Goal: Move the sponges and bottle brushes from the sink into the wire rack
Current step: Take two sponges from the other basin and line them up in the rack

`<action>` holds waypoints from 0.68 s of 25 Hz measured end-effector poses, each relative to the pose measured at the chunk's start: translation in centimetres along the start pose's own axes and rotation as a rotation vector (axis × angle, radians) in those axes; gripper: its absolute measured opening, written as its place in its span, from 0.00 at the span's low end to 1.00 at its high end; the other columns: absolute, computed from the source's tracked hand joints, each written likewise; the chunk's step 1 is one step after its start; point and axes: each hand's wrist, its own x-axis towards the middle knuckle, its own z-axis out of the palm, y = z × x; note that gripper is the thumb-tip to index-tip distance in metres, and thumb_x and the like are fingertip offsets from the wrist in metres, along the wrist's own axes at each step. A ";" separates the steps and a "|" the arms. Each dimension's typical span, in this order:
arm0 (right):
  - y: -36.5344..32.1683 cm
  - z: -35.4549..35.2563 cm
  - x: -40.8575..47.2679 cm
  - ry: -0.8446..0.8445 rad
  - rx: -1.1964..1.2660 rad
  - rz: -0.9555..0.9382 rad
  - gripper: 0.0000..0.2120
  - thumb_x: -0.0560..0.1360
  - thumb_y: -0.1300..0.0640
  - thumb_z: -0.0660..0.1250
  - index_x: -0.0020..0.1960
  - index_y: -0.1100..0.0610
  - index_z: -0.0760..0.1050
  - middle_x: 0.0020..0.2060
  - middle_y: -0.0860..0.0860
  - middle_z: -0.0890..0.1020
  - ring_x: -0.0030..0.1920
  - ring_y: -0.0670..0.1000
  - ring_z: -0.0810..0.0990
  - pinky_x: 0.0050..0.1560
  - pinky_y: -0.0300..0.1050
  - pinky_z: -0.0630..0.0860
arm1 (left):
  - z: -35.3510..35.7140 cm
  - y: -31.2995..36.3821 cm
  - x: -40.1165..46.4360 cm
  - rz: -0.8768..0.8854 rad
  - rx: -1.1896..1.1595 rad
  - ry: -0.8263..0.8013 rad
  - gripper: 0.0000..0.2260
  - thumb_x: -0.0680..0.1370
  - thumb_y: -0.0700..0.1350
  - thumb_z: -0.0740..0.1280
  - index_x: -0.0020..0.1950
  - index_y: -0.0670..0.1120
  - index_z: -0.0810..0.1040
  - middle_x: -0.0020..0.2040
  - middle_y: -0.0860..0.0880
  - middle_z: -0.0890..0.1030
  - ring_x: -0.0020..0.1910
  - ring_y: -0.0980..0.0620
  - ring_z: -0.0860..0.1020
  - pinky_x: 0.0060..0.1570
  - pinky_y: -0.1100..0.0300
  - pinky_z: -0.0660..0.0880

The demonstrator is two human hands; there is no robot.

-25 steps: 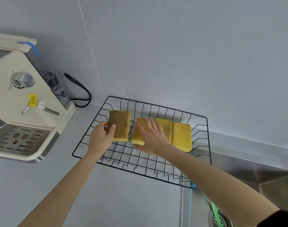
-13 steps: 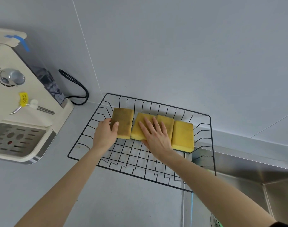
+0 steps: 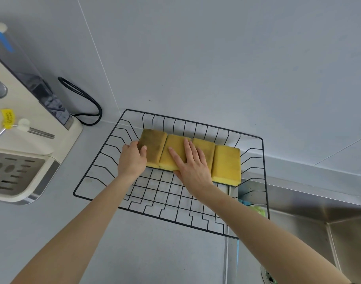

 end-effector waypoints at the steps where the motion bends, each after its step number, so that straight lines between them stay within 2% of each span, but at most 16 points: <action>1: 0.0 0.0 0.0 0.000 -0.003 0.000 0.32 0.79 0.48 0.57 0.76 0.47 0.41 0.76 0.63 0.45 0.77 0.59 0.44 0.76 0.57 0.45 | 0.2 0.0 0.0 -0.009 -0.018 -0.003 0.19 0.80 0.47 0.56 0.68 0.39 0.65 0.63 0.35 0.70 0.60 0.37 0.71 0.57 0.48 0.69; 6: 0.1 0.2 0.1 0.005 0.003 -0.009 0.32 0.79 0.47 0.56 0.76 0.46 0.41 0.76 0.63 0.45 0.77 0.60 0.45 0.76 0.57 0.44 | 0.8 -0.4 -0.4 -0.002 0.008 -0.045 0.30 0.75 0.54 0.64 0.72 0.44 0.58 0.65 0.35 0.66 0.64 0.36 0.67 0.59 0.43 0.70; 12: 0.0 -0.1 0.0 -0.019 0.020 -0.001 0.31 0.79 0.44 0.54 0.76 0.46 0.41 0.76 0.62 0.44 0.77 0.60 0.44 0.76 0.57 0.44 | 1.8 0.6 0.0 -0.019 0.093 -0.017 0.29 0.76 0.54 0.62 0.73 0.45 0.57 0.66 0.35 0.65 0.63 0.34 0.66 0.55 0.44 0.72; 17: -0.2 -1.7 -0.1 -0.104 0.031 0.013 0.34 0.78 0.44 0.55 0.76 0.47 0.40 0.76 0.62 0.41 0.77 0.59 0.42 0.76 0.58 0.43 | 1.4 1.2 -0.3 -0.010 0.163 -0.043 0.29 0.77 0.53 0.60 0.73 0.43 0.54 0.67 0.35 0.63 0.65 0.34 0.63 0.58 0.41 0.69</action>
